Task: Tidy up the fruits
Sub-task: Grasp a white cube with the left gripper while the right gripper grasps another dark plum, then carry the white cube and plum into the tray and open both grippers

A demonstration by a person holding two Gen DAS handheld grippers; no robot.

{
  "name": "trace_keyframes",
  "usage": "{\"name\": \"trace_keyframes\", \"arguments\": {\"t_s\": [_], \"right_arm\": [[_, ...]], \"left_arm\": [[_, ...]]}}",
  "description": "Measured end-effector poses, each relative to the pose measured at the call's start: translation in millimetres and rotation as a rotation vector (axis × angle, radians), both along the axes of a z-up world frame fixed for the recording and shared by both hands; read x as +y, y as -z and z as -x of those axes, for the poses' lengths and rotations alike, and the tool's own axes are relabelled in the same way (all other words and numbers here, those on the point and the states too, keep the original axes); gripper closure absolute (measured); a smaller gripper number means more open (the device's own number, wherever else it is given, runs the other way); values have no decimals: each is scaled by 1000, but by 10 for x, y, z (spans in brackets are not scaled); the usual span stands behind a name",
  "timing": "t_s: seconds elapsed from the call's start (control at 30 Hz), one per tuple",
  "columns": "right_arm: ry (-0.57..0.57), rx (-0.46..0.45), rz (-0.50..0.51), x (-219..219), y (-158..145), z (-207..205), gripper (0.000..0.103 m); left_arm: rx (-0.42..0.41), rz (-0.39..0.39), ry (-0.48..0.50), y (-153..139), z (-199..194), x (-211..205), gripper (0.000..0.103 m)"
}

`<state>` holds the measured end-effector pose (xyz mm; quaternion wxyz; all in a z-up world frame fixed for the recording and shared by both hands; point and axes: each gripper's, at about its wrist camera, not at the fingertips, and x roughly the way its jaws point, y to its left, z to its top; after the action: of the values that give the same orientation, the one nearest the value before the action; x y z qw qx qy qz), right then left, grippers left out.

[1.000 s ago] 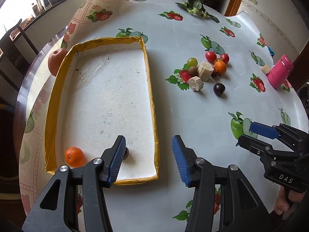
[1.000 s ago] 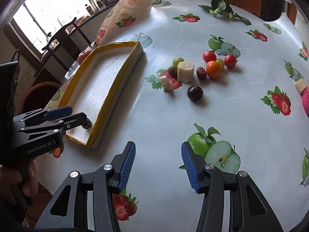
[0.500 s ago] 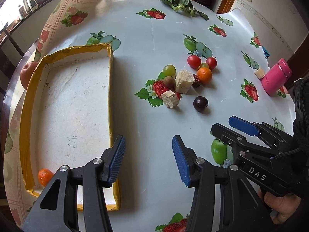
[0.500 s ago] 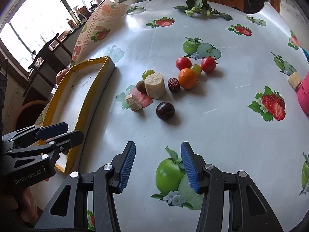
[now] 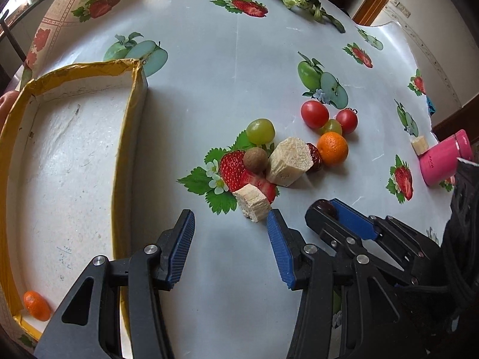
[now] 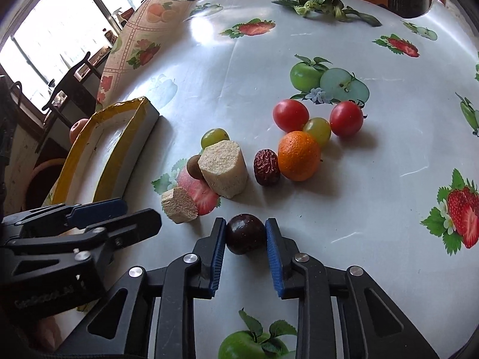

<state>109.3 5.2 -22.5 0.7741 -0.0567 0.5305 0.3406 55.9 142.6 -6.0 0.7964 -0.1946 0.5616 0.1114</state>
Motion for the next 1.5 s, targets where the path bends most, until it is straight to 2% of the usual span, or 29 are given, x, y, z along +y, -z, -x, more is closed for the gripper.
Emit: {"name": "trace_keyframes", "arguments": {"t_s": [0.07, 0.17, 0.33, 0.37, 0.4, 0.43, 0.63, 0.93, 1.5], "right_arm": [[19, -26, 7, -90, -53, 29, 76], [48, -14, -27, -254, -115, 65, 76], [93, 9, -34, -441, -150, 110, 76], [100, 9, -32, -472, -159, 126, 76], [106, 10, -33, -491, -165, 135, 76], [110, 14, -36, -507, -175, 143, 76], [123, 7, -51, -555, -284, 190, 76], [112, -15, -73, -477, -489, 323, 76], [34, -56, -85, -129, -779, 682, 76]], "left_arm": [[3, 27, -5, 68, -56, -6, 53], [1, 44, -4, 125, -137, -59, 50], [-12, -27, 4, 151, -237, -135, 51], [-12, -35, 13, 151, -247, -142, 58], [-13, -38, 22, 149, -245, -148, 72], [-12, -33, 31, 149, -234, -151, 75], [-15, -5, 22, 116, -26, -91, 76], [-50, -46, 24, -178, 281, -71, 76], [-95, -94, -10, -488, 730, 159, 76]]}}
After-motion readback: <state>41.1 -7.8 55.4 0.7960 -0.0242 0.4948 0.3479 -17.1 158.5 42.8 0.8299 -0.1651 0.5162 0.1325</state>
